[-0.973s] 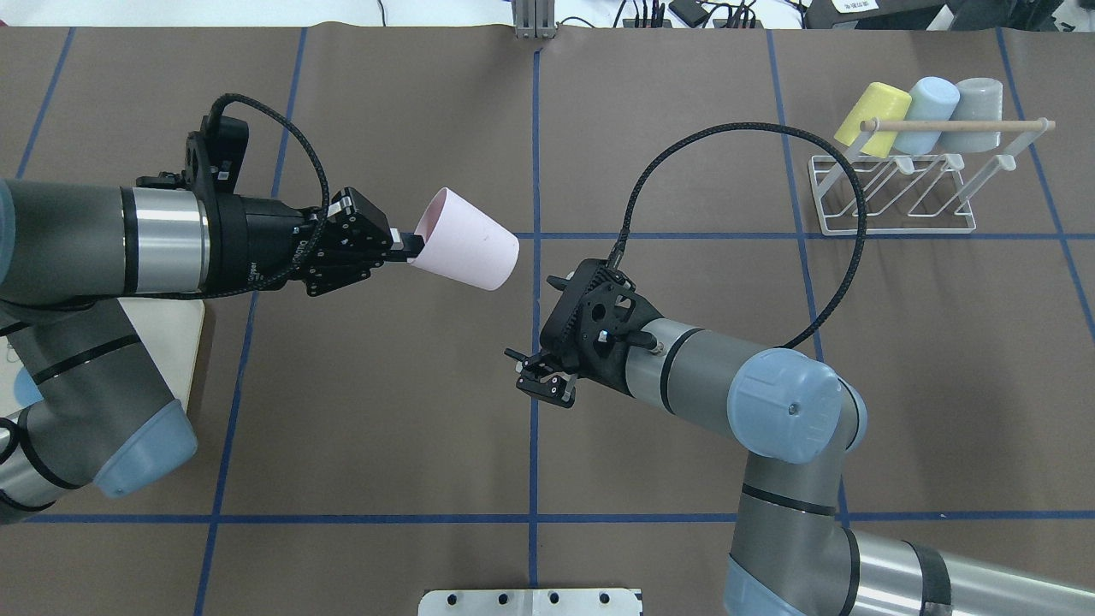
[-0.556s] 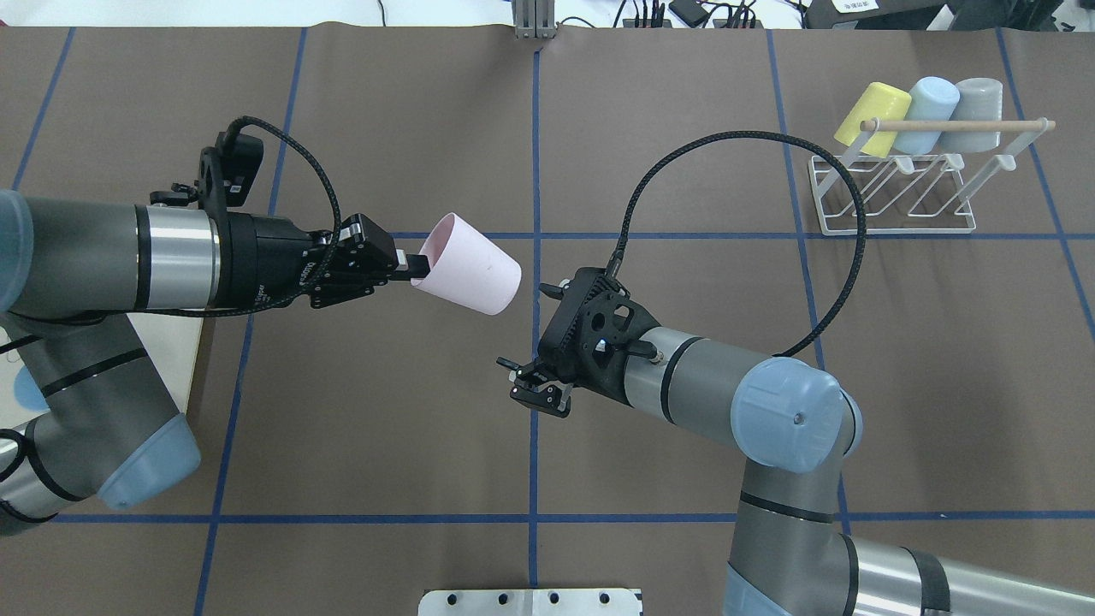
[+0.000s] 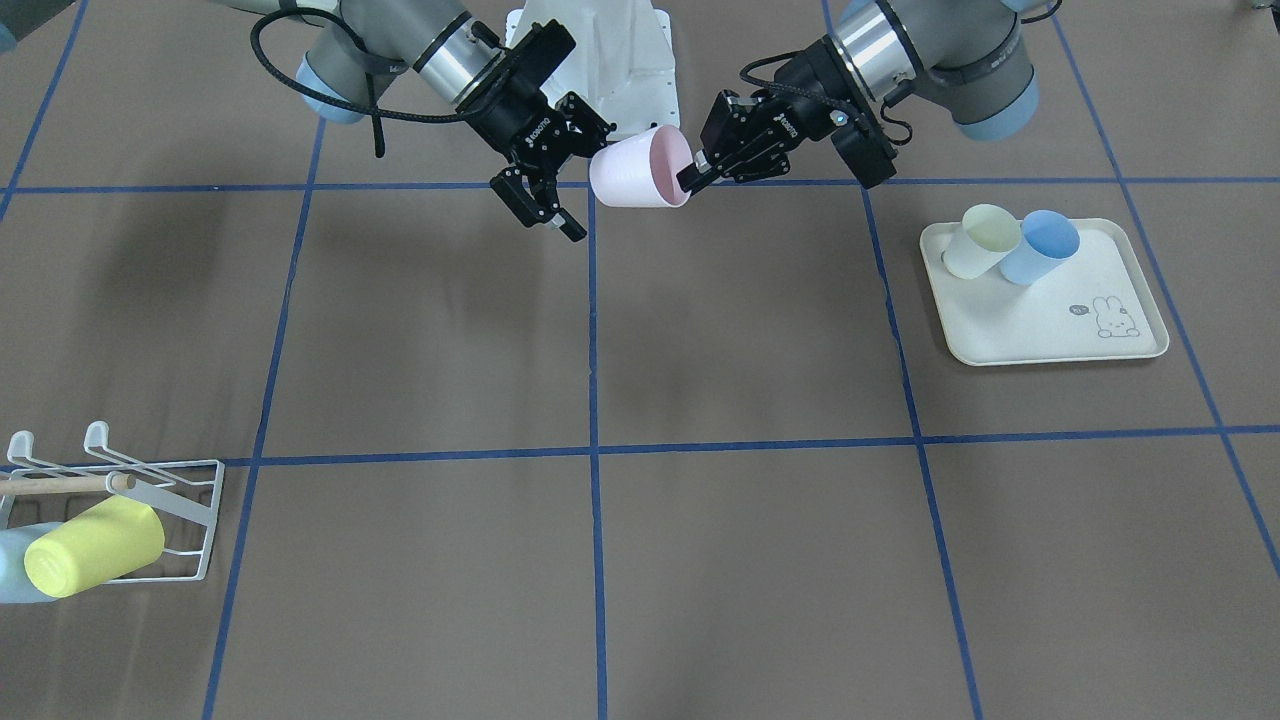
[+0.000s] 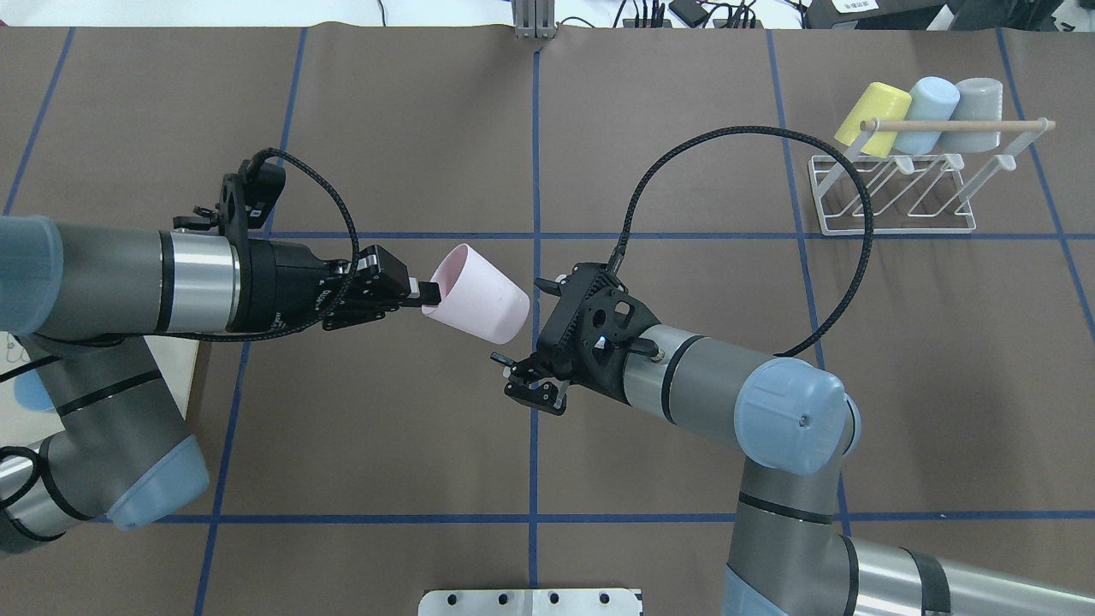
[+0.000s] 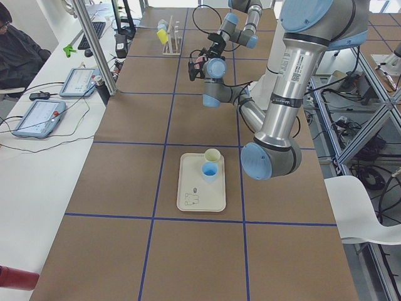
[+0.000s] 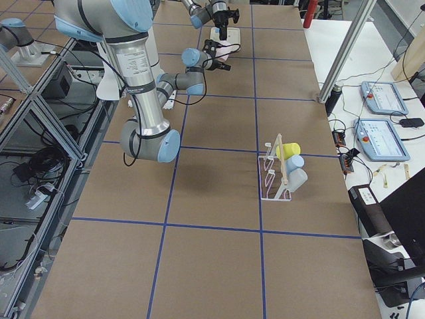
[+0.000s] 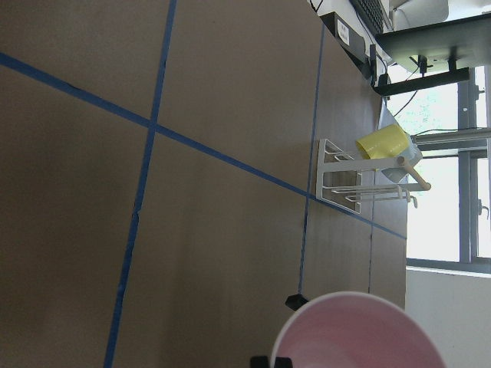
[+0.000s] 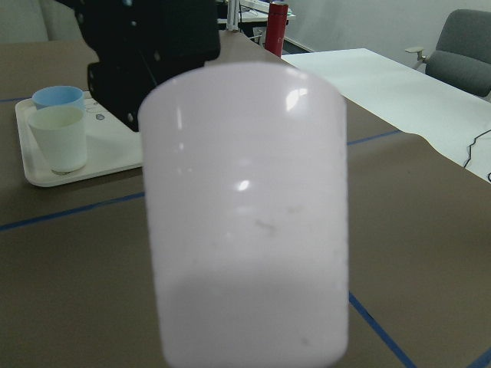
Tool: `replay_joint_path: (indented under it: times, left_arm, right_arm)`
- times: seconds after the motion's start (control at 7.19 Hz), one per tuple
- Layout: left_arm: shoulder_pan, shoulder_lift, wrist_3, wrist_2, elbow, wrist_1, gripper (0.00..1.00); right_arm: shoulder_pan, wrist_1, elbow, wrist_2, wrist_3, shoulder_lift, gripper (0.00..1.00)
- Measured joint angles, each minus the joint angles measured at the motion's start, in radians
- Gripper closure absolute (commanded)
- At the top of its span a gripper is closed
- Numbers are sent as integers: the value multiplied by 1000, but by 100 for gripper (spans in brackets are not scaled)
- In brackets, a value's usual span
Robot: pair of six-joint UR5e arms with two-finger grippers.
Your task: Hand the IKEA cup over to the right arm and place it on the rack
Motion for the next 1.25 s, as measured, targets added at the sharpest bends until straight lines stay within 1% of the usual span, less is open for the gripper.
replay_joint_path:
  times: [0.28, 1.25]
  left_arm:
    - [15, -2, 6, 2, 9, 0, 100]
    - [26, -15, 9, 7, 33, 1, 100]
  right_arm:
    - [0, 19, -2, 0, 1, 0, 1]
    - [-17, 23, -5, 0, 1, 0, 1]
